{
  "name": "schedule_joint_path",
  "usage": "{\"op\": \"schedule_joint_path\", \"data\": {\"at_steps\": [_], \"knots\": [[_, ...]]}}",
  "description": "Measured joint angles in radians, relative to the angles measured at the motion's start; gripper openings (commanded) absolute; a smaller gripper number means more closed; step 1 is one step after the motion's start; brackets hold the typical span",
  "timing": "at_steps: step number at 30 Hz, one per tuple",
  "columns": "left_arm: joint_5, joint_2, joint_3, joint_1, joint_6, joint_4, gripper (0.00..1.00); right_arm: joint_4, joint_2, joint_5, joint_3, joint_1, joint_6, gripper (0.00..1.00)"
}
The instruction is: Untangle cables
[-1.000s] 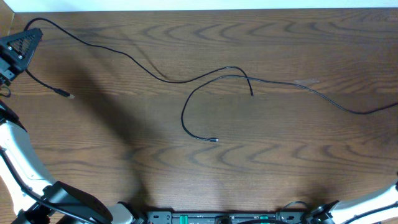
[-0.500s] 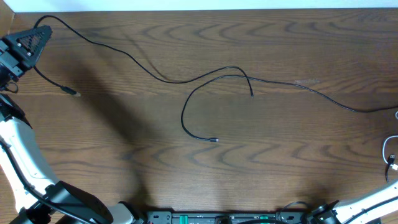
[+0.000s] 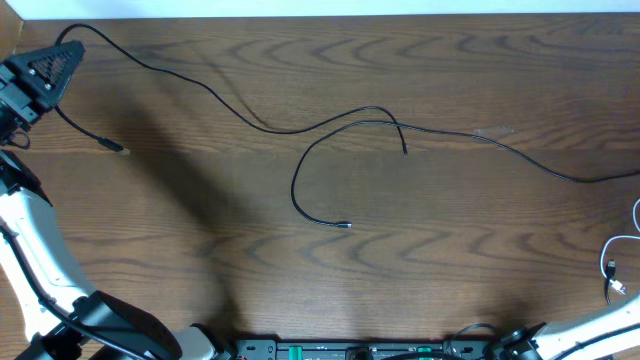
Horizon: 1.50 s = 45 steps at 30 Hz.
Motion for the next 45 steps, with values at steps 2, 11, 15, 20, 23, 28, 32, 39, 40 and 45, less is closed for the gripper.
{"op": "schedule_joint_path", "data": {"at_steps": [2,11,15,20,23,28,32,39,40,45], "knots": [[0.000,0.000,0.000,0.000,0.003,0.000,0.08,0.001,-0.080,0.012,0.000,-0.002,0.031,0.99],[0.000,0.000,0.000,0.000,0.010,0.000,0.07,0.010,-0.313,-0.105,0.003,0.045,-0.226,0.99],[0.000,0.000,0.000,0.000,0.010,0.000,0.07,0.069,-0.299,-0.266,-0.003,0.165,-0.502,0.99],[0.001,0.000,0.000,0.000,0.010,0.000,0.07,0.139,-0.254,-0.465,-0.021,0.402,-0.931,0.99],[0.000,0.000,0.000,0.000,0.010,0.000,0.07,0.122,-0.196,-0.571,-0.028,0.577,-1.218,0.99],[0.000,0.000,0.000,0.000,0.010,0.000,0.07,0.106,-0.083,-0.574,-0.030,0.810,-1.484,0.99],[0.000,0.000,0.000,0.000,0.014,0.000,0.07,0.106,0.006,-0.443,-0.034,0.974,-1.607,0.90],[0.000,0.000,0.000,0.000,0.058,0.000,0.07,0.227,0.109,-0.136,-0.037,1.156,-1.748,0.83],[0.001,0.000,0.000,0.000,0.064,0.000,0.07,0.269,0.117,-0.100,-0.038,1.170,-1.767,0.82],[0.000,0.000,-0.005,0.000,0.098,0.000,0.07,0.380,0.131,-0.042,-0.039,1.202,-1.817,0.82]]}}
